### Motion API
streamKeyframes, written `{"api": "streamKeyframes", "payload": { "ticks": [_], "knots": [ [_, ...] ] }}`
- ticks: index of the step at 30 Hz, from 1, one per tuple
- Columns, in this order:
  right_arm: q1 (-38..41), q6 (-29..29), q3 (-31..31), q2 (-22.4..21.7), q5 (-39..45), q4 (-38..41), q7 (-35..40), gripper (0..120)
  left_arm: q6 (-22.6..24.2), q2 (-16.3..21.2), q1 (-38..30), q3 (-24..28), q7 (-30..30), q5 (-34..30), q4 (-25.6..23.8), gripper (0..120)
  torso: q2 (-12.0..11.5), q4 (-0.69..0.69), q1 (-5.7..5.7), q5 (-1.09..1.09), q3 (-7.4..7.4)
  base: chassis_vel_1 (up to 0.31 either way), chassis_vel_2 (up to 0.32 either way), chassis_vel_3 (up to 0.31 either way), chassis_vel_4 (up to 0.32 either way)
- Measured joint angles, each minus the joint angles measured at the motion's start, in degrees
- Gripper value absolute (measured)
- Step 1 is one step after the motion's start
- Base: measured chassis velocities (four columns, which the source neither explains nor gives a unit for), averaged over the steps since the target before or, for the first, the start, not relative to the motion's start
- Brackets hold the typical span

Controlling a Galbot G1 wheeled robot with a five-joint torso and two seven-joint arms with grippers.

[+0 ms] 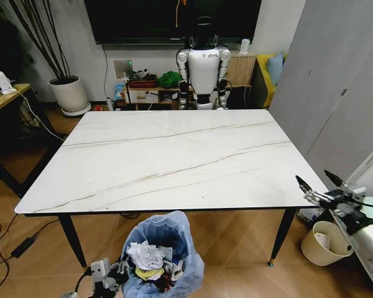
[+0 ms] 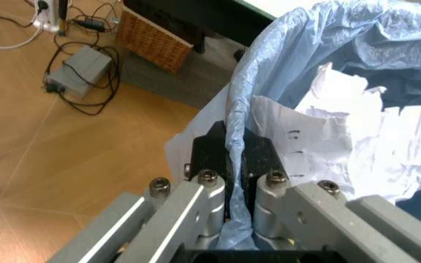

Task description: Pick up the trash bin and place the trash from the table into it.

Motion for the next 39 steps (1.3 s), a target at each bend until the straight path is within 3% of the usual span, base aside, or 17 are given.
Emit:
{"api": "streamKeyframes", "payload": {
  "ticks": [5, 9, 18, 22, 26, 39],
  "knots": [
    [-2.54, 2.74, 1.72, 9.91, -3.87, -2.37, -2.87, 100, -0.55, 0.89, 0.51, -1.12, 0.85, 0.16, 0.61, 0, 0.0, -0.03, 0.0, 0.02, 0.0, 0.0, 0.0, 0.0, 0.0],
    [-3.25, 3.99, 2.44, 13.59, -5.42, -3.46, -4.81, 100, -0.84, 1.7, 1.02, -2.3, 1.42, -0.02, 0.35, 0, 0.0, -0.03, 0.0, 0.02, 0.0, 0.0, 0.0, 0.0, 0.0],
    [-3.15, 3.98, 2.57, 14.25, -5.64, -3.49, -5.17, 100, -2.96, 3.21, 1.72, -3.23, 1.46, 0.43, 0.59, 0, 0.0, -0.01, 0.01, 0.0, 0.01, 0.0, 0.0, 0.0, 0.0],
    [-3.03, 3.93, 2.39, 14.06, -5.63, -3.49, -5.16, 100, -11.23, 2.78, 1.93, -3.13, -1.33, 9.18, 2.55, 0, 0.0, -0.01, 0.01, 0.01, 0.01, 0.0, 0.0, 0.0, 0.0],
    [-2.97, 3.9, 2.3, 13.95, -5.61, -3.47, -5.14, 100, -13.01, 2.81, 1.98, -3.45, -2.22, 11.12, 3.19, 0, 0.0, -0.01, 0.01, 0.01, 0.01, 0.0, 0.0, 0.0, 0.0],
    [-2.87, 3.84, 2.15, 13.77, -5.5, -3.43, -5.08, 100, -12.59, 3.35, 2.66, -1.5, -2.96, 3.65, 1.04, 0, 0.0, -0.02, 0.01, 0.01, 0.01, 0.0, 0.0, 0.0, 0.0]
  ]
}}
